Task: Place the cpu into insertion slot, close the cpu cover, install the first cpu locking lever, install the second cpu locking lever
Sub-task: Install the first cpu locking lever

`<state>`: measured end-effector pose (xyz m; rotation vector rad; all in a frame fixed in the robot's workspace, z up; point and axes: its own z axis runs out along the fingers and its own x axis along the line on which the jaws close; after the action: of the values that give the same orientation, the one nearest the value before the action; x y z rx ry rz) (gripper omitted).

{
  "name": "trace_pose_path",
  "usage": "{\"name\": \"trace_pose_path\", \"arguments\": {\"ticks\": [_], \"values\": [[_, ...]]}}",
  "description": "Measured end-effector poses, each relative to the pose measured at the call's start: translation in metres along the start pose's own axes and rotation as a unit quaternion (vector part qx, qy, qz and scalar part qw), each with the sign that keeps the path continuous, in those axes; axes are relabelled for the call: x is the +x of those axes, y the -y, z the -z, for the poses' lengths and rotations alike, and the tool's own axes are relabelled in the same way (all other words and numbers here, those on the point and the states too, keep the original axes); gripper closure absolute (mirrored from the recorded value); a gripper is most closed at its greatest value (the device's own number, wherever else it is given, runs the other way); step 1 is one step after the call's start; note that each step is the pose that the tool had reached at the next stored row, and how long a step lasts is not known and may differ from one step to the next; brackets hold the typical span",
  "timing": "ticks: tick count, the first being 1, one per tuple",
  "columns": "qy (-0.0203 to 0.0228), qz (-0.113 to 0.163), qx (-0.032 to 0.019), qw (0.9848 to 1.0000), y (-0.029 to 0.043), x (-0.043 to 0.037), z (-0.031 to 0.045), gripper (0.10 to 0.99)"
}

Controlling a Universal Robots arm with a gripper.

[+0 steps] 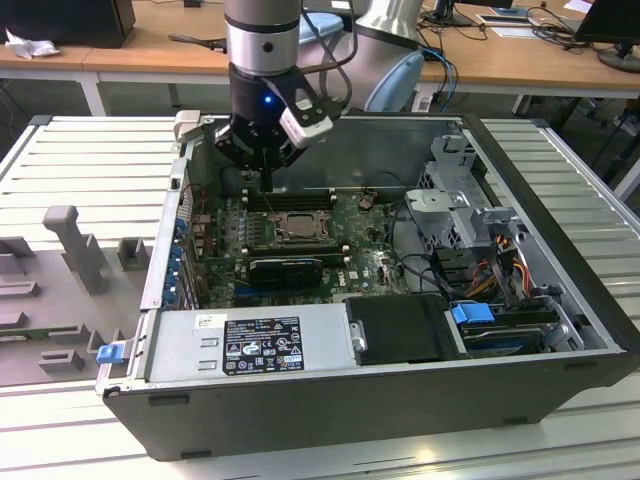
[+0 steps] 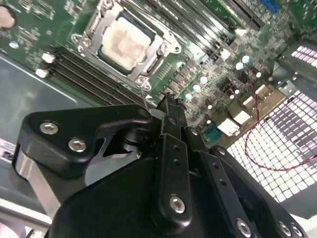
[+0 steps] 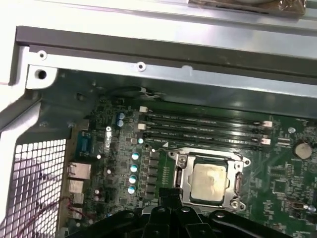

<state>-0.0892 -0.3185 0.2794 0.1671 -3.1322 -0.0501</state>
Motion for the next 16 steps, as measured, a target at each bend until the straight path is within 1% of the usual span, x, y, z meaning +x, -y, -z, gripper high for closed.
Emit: {"name": "trace_pose_path", "arguments": {"ticks": [1, 3, 5, 7, 10, 11, 12, 14, 15, 16], "values": [[0.0000, 0.000, 0.0000, 1.0000, -0.0004, 0.0028, -0.0015, 0.980], [-0.0001, 0.000, 0.0000, 1.0000, -0.0015, 0.0125, -0.0047, 0.980], [0.0000, 0.000, 0.0000, 1.0000, -0.0027, 0.0199, -0.0079, 0.980], [0.0001, 0.000, 0.0000, 1.0000, -0.0040, 0.0241, -0.0113, 0.980], [0.0001, 0.000, 0.0000, 1.0000, -0.0090, 0.0256, -0.0172, 0.980], [0.0001, 0.000, -0.0002, 1.0000, -0.0125, 0.0252, -0.0189, 0.980], [0.0003, 0.000, -0.0019, 1.0000, -0.0170, 0.0246, -0.0202, 0.980], [0.0004, 0.000, -0.0024, 1.0000, -0.0224, 0.0241, -0.0210, 0.980], [0.0004, 0.000, -0.0024, 1.0000, -0.0289, 0.0230, -0.0219, 0.980], [0.0004, 0.000, -0.0024, 1.0000, -0.0334, 0.0207, -0.0225, 0.980]]}}
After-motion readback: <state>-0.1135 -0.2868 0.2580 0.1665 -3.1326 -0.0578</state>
